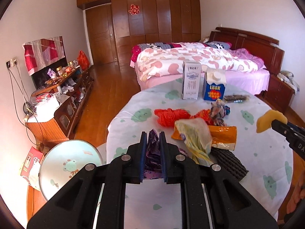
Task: Collect trash
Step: 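Grasp the yellow sponge with the right tool while the left tool grasps the purple wrapper, then carry sponge and purple wrapper over the bin and open both tools to drop them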
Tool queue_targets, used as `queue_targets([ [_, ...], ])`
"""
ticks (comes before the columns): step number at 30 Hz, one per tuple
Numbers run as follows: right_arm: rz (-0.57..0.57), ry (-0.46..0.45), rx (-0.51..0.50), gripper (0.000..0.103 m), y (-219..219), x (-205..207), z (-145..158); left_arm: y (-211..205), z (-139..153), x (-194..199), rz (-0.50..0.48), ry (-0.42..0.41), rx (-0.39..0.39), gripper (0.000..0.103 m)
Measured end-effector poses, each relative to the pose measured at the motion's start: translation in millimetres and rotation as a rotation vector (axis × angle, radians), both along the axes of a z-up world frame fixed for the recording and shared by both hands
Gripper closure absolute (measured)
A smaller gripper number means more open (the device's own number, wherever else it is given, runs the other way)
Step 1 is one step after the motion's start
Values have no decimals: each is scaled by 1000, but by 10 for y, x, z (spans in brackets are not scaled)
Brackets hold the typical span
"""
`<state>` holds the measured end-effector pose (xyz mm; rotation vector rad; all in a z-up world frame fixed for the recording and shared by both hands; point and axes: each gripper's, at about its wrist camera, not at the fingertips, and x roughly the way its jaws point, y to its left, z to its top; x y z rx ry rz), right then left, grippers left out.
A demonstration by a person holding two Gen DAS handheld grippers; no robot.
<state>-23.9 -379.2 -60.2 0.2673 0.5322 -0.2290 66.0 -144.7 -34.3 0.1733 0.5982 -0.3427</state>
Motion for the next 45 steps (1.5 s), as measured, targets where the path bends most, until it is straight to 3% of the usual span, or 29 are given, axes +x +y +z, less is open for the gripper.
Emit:
queue_targets([
  [10,35,-37,-15,73,204,-31,145,348,161,-122,58,-16,-81,91],
  [16,123,-38,-33,72,558,67,197,674,269,-175,117,-40,-129,91],
  [24,245,-10,-39,73,1125,292,148,1221,293,-153,251,-69,-133,91],
  [36,418,51,-54,72,2085,780,13,2041,44,73,464,-48,-154,91],
  [45,517,129,-93,72,2727,1158,-228,2303,-252,269,524,28,-146,91],
])
